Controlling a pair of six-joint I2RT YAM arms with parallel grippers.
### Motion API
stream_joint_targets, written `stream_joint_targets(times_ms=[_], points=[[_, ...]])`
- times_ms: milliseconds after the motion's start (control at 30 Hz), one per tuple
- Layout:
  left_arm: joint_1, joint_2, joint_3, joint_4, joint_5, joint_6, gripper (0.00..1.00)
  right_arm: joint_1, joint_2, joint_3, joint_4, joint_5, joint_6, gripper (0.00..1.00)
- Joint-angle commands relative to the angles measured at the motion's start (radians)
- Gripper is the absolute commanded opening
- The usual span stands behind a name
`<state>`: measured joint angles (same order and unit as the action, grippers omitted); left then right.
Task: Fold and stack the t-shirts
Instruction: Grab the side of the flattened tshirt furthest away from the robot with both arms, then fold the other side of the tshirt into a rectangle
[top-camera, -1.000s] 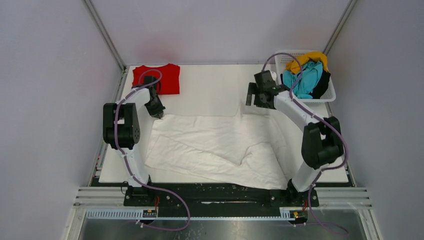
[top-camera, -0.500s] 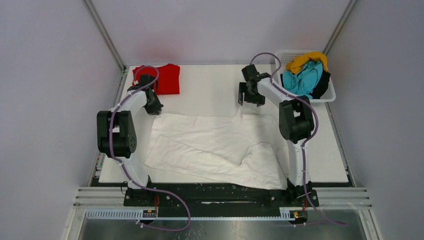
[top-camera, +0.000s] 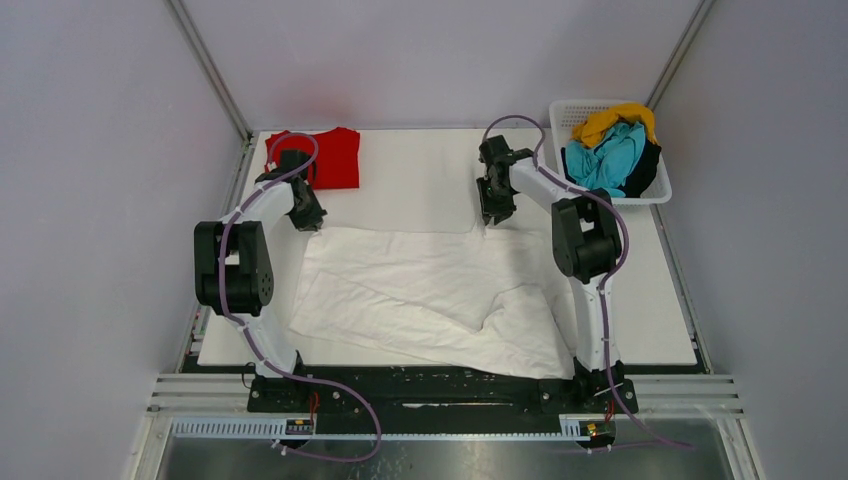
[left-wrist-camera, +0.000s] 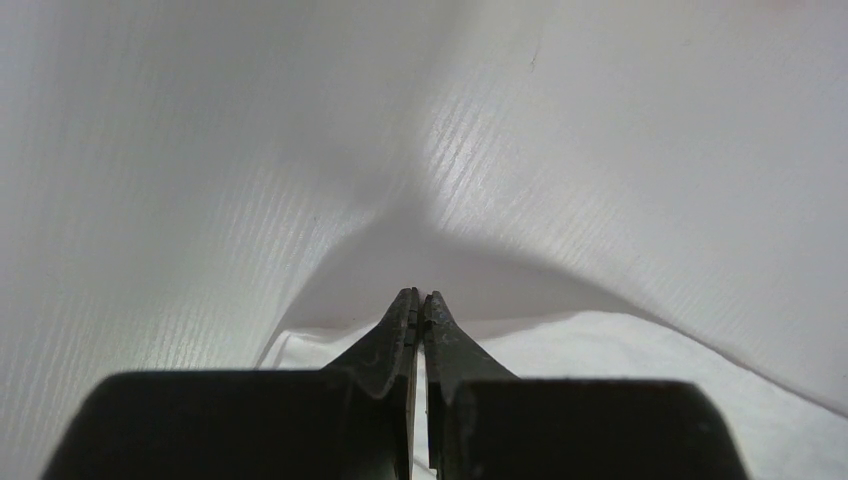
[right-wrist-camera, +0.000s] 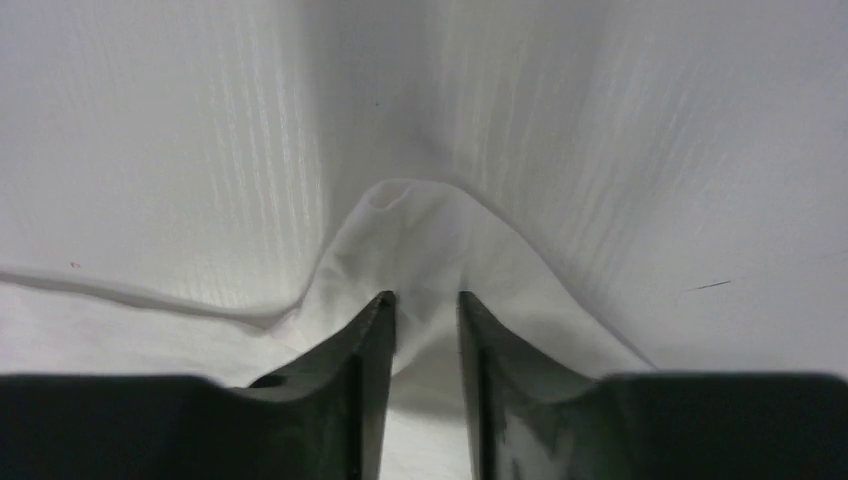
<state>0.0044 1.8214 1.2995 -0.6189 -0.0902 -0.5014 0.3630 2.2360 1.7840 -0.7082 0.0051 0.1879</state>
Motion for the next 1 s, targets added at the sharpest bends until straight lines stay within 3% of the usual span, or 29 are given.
stream_joint_targets(times_ms=[0, 67, 133, 400, 633, 967], points=[[0.000, -0.020, 0.007, 0.027, -0.032, -0.008, 0.00, 0.010, 0.026, 0.038, -0.030, -0.011, -0.050, 0.27], [0.003, -0.013, 0.026, 0.026, -0.031, -0.004, 0.00, 0.010, 0.046, 0.088, -0.023, -0.011, -0.078, 0.10], [0.006, -0.005, 0.053, 0.026, -0.036, -0.004, 0.00, 0.010, 0.068, 0.156, -0.032, -0.010, -0.113, 0.01], [0.008, 0.025, 0.127, 0.011, -0.055, 0.008, 0.00, 0.011, 0.059, 0.318, -0.055, -0.026, -0.250, 0.00], [0.009, -0.013, 0.073, 0.045, -0.018, 0.020, 0.00, 0.054, -0.121, -0.003, 0.093, -0.045, -0.326, 0.00], [0.008, -0.163, -0.108, 0.103, -0.037, 0.019, 0.00, 0.187, -0.449, -0.436, 0.235, 0.218, -0.209, 0.00]])
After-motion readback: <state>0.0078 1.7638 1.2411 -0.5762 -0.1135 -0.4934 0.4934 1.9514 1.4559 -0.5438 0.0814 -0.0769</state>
